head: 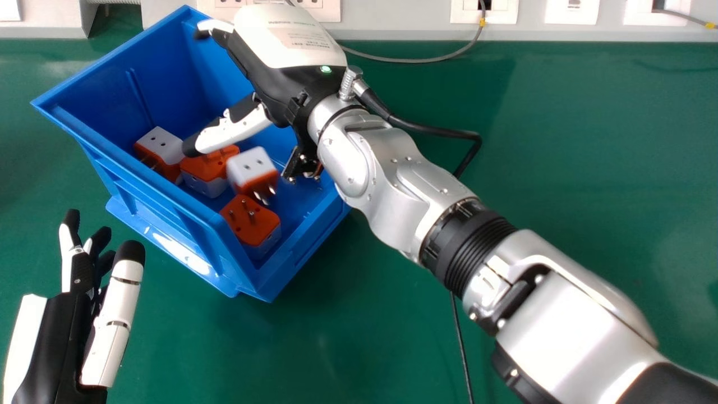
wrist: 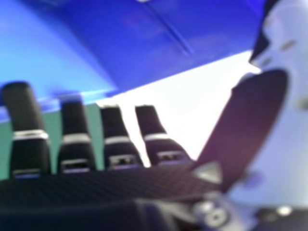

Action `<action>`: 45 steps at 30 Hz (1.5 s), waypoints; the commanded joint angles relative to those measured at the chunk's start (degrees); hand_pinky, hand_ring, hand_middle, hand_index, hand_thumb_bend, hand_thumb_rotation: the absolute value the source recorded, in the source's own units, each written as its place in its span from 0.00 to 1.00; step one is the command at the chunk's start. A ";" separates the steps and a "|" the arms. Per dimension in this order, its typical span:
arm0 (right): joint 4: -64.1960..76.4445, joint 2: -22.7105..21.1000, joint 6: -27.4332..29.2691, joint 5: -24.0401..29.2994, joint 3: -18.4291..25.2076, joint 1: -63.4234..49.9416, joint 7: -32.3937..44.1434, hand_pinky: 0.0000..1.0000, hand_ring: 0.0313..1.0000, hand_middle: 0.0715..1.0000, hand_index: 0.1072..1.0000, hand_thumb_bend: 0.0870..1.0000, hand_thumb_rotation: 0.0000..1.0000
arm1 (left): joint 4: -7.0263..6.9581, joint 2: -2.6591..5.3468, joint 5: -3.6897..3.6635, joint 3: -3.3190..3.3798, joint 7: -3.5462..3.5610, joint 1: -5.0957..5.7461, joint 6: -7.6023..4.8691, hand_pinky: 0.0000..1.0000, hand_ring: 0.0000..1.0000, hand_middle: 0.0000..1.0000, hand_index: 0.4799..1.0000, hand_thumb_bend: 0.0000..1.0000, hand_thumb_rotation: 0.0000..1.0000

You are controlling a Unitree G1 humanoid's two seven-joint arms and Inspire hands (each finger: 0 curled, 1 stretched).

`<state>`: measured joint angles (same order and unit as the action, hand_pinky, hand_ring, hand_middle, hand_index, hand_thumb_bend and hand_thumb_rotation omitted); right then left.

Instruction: Pick all objects and put in blue box

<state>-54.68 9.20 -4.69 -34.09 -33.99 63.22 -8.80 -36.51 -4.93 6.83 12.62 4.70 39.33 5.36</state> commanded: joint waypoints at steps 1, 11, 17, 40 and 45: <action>5.37 3.33 -1.47 0.11 0.43 -2.62 0.25 0.75 0.89 0.94 0.89 0.70 0.42 | -0.41 -0.08 0.46 -0.01 -0.43 -0.07 -0.46 0.91 0.96 0.98 0.98 0.44 0.97; 31.18 -2.58 -7.75 -2.67 0.86 -13.37 2.36 0.76 0.90 0.94 0.90 0.68 0.40 | 0.09 -0.69 0.25 0.18 -0.17 -0.88 -0.22 0.90 0.96 0.98 0.99 0.44 0.97; 44.80 -6.02 -7.63 -2.37 2.83 -20.36 5.82 0.75 0.89 0.94 0.89 0.65 0.38 | 0.97 -0.97 0.03 0.47 -0.14 -1.58 -0.34 0.90 0.96 0.98 0.99 0.44 0.97; 69.47 -17.82 13.15 21.02 22.37 -57.70 11.16 0.91 0.99 0.99 0.96 0.36 0.79 | 4.81 -1.16 -2.22 2.72 0.04 -1.34 -3.61 0.91 0.96 0.98 1.00 0.43 0.97; 68.98 -17.67 11.40 27.36 25.48 -61.69 14.05 0.97 1.00 1.00 0.99 0.38 0.93 | 5.23 -0.73 -2.41 3.01 -0.35 -0.25 -5.08 0.91 0.96 0.98 1.00 0.42 0.97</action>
<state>13.61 -8.62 6.80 -8.62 -9.53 1.74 4.40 -30.84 -5.81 4.52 15.01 4.90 38.63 2.13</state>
